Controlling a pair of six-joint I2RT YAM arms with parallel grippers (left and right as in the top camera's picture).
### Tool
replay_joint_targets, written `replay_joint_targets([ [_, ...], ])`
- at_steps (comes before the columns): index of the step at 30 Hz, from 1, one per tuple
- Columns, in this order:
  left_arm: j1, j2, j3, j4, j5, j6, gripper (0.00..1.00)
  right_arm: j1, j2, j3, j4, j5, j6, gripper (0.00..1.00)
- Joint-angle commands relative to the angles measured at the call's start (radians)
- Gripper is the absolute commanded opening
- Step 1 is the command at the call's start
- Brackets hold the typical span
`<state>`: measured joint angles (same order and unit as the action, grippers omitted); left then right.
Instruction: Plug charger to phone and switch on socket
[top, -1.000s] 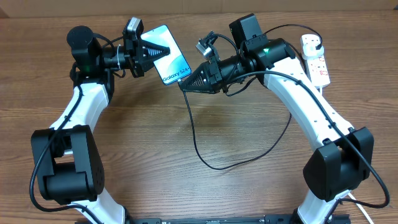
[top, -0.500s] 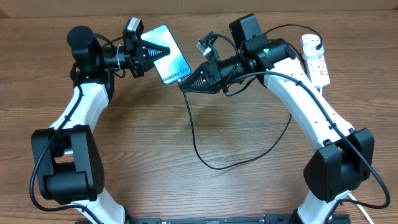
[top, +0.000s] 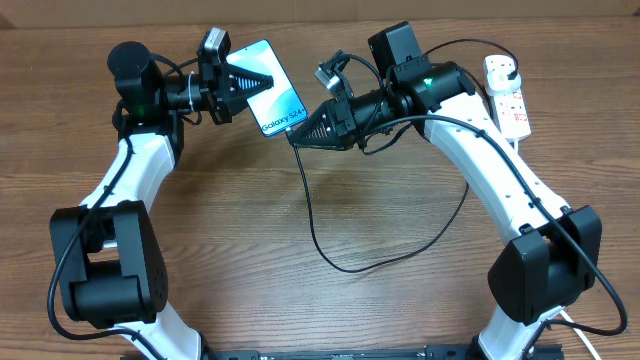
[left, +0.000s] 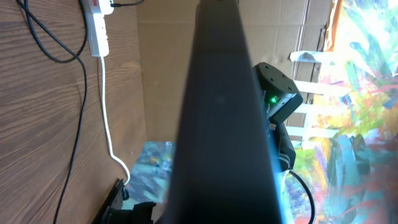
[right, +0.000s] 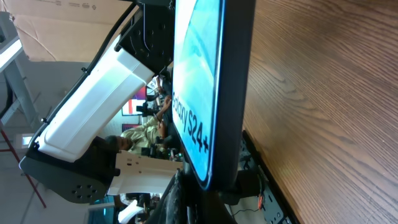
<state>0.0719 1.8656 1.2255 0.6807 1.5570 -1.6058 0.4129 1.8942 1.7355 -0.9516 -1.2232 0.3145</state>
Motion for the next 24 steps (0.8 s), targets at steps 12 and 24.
replay_joint_targets([
  [12,-0.005,0.000,0.011,0.009,0.024,0.057,0.04,0.002,-0.033,0.033,0.062,-0.008,0.042,0.04],
  [24,-0.010,0.000,0.011,0.009,0.024,0.054,0.04,0.002,-0.033,0.033,0.109,0.018,0.080,0.04],
])
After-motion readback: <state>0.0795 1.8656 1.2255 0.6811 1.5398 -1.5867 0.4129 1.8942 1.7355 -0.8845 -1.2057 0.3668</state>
